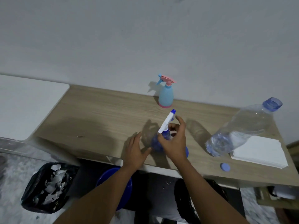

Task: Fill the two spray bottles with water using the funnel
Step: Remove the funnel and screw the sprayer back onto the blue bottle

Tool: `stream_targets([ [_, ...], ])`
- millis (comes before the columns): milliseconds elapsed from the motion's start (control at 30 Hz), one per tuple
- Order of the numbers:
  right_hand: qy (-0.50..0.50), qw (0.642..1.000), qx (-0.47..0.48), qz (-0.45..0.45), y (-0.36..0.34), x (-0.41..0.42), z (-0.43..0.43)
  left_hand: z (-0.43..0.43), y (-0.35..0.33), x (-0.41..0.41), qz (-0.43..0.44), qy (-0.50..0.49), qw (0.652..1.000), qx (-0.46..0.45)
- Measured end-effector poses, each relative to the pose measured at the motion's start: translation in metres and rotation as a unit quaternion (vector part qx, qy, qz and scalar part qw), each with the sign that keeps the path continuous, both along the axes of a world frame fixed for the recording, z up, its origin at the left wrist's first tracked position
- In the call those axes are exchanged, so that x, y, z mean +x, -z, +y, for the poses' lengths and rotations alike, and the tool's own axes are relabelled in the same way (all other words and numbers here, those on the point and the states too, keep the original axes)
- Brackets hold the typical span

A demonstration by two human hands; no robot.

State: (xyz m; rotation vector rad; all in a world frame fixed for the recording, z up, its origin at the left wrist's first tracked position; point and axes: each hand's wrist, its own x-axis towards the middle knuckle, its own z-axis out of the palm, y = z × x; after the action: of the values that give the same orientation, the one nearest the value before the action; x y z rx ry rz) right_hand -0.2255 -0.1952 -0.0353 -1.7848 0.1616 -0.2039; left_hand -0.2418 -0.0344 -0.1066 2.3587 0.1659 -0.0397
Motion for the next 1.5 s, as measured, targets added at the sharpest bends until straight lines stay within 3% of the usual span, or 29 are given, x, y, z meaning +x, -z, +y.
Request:
stream_targets([
  [67, -0.004, 1.0, -0.012, 0.012, -0.001, 0.004, 0.009, 0.019, 0.009, 0.005, 0.051, 0.016, 0.993, 0.105],
  [167, 0.012, 1.0, -0.021, 0.01, -0.001, 0.012, 0.02, 0.039, 0.021, 0.012, 0.169, 0.091, 0.963, 0.19],
  [367, 0.089, 0.995, 0.035, -0.002, -0.018, 0.022, 0.016, 0.047, 0.023, 0.016, 0.247, 0.17, 0.933, 0.199],
  [467, 0.085, 0.996, 0.033, 0.02, -0.029, 0.026, 0.01, 0.048, 0.021, 0.016, 0.258, 0.179, 0.928, 0.2],
  [667, -0.017, 0.998, -0.01, 0.055, -0.042, 0.015, 0.005, 0.049, 0.017, 0.015, 0.274, 0.185, 0.922, 0.202],
  [867, -0.098, 0.974, -0.09, 0.182, -0.032, -0.006, 0.002, 0.049, 0.013, 0.014, 0.274, 0.187, 0.925, 0.188],
  [1167, -0.066, 0.954, -0.134, 0.259, -0.013, -0.027, -0.005, 0.049, 0.012, 0.013, 0.275, 0.189, 0.925, 0.18],
  [1333, 0.016, 0.936, -0.2, 0.291, -0.015, -0.031, -0.03, 0.05, 0.013, 0.013, 0.276, 0.189, 0.926, 0.176],
  [1500, 0.041, 0.942, -0.192, 0.272, -0.02, -0.031, -0.042, 0.05, 0.015, 0.014, 0.273, 0.19, 0.927, 0.175],
])
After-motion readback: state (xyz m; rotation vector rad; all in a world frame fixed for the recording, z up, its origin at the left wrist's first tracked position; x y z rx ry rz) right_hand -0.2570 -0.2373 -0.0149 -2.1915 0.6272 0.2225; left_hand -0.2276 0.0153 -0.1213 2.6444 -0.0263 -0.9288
